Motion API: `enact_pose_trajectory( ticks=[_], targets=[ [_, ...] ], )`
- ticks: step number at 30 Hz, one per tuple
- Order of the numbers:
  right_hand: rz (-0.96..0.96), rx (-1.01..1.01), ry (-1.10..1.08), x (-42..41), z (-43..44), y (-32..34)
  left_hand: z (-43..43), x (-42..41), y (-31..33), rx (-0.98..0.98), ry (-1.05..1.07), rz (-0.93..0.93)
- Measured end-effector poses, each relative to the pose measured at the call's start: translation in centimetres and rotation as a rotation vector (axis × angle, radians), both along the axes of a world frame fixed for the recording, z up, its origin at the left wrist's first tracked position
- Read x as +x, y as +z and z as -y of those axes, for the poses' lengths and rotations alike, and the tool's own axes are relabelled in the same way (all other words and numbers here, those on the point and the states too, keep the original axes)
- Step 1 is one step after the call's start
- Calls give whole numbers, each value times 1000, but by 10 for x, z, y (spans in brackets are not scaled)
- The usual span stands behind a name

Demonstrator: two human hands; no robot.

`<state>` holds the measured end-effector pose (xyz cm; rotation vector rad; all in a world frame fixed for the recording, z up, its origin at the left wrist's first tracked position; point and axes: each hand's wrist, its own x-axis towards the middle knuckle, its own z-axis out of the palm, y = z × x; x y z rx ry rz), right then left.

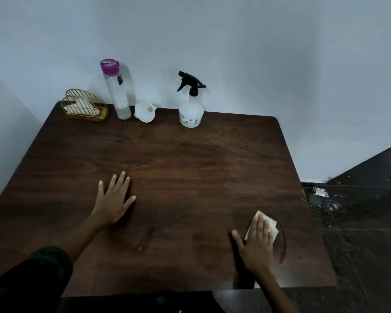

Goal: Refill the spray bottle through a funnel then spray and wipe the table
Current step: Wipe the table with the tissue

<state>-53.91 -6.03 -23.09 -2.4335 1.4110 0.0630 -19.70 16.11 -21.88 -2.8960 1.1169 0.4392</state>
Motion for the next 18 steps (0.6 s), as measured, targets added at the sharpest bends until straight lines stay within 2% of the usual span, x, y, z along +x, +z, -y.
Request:
enact_pose_trajectory(
  ticks=[3,10,13,15,18],
  targets=[
    [9,13,37,55,-8,6,-23,5,5,-23,-1,-33],
    [23,126,618,184,-140,8,-75,15,8,-91,67,-85],
    [10,146,866,193,-198,7,-92,19,4,-112,70,-83],
    [-34,71,990,179,-214,2,-99,22,2,-141,69,-80],
    [-64,31,938,144,-200,-1,-101,22,2,-171,57,-92]
  ],
)
